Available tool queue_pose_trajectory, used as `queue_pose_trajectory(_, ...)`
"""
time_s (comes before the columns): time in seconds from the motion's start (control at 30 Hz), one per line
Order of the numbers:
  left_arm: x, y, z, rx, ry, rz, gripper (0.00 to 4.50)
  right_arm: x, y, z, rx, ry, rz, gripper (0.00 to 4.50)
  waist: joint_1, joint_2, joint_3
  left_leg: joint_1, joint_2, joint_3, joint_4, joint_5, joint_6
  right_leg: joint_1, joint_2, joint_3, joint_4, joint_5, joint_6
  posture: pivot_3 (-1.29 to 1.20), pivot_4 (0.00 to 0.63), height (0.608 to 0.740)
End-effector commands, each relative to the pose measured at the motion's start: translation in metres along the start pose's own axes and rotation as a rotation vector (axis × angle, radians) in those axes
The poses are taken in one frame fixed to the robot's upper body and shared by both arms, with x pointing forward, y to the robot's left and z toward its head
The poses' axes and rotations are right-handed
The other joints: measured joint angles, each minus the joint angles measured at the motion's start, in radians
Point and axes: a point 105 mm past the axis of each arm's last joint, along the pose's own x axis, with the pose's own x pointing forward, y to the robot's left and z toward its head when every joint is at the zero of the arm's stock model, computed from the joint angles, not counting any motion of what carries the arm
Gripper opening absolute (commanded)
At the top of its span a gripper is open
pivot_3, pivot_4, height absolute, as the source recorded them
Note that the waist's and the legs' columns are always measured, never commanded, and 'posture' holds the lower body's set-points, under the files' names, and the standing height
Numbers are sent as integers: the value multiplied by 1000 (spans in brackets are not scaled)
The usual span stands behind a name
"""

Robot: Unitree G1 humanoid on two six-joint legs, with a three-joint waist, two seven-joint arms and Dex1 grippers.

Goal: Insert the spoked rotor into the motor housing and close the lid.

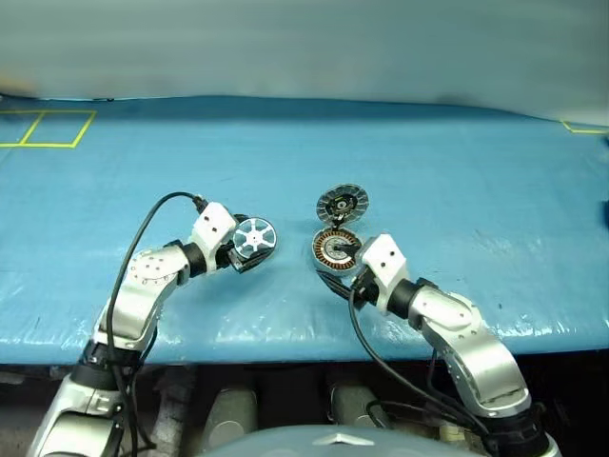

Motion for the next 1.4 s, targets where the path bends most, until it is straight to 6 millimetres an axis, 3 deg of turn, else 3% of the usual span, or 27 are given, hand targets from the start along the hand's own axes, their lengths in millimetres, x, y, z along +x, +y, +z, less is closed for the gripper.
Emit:
queue_pose_trajectory(0.03,3,1,11,97,27,-81,4500,-12,0,12,-26,-38,-21,3421,-2,0,0,0,0,0,0,0,0,0,0,0,0,0,0,0,150,740)
queue_pose_trajectory(0.13,8,6,23,227,98,-191,4500,-28,-3,0,-15,8,-66,3421,8,-1,0,-1,0,-1,-1,0,0,0,0,-1,0,0,-1,0,150,740)
queue_pose_trajectory(0.3,12,19,30,344,157,-234,4500,-30,0,-5,4,17,-102,3421,1,-1,0,-1,0,0,0,0,0,0,0,0,-1,-1,0,0,150,740)
queue_pose_trajectory(0.4,10,20,32,390,169,-278,3851,-28,1,-7,5,22,-114,3464,-1,-1,0,-1,0,0,-1,0,0,-1,0,0,-1,-1,0,0,150,740)
queue_pose_trajectory(0.5,9,22,29,430,204,-310,2895,-27,3,-9,4,29,-115,3464,1,-1,1,-2,0,0,-1,0,0,-1,0,0,-1,-1,0,0,150,740)
queue_pose_trajectory(0.77,2,33,12,549,324,-353,2895,-23,6,-13,15,33,-129,3464,5,-1,1,-2,0,0,0,0,0,-1,0,0,-1,-1,0,0,150,740)
queue_pose_trajectory(0.93,3,39,8,735,357,-399,2895,-22,13,-16,41,30,-110,3464,7,-1,1,-2,0,0,0,0,0,-1,0,0,0,0,-1,0,150,740)
queue_pose_trajectory(1.23,25,44,7,766,384,-392,2895,-24,21,-16,36,19,-78,3464,7,-1,1,-3,0,0,2,0,0,0,0,0,0,0,0,0,150,740)
queue_pose_trajectory(1.4,22,37,1,761,391,-456,2895,-25,20,-22,38,38,-99,3464,5,-1,1,-3,0,0,2,0,0,-1,0,0,1,0,0,0,150,740)
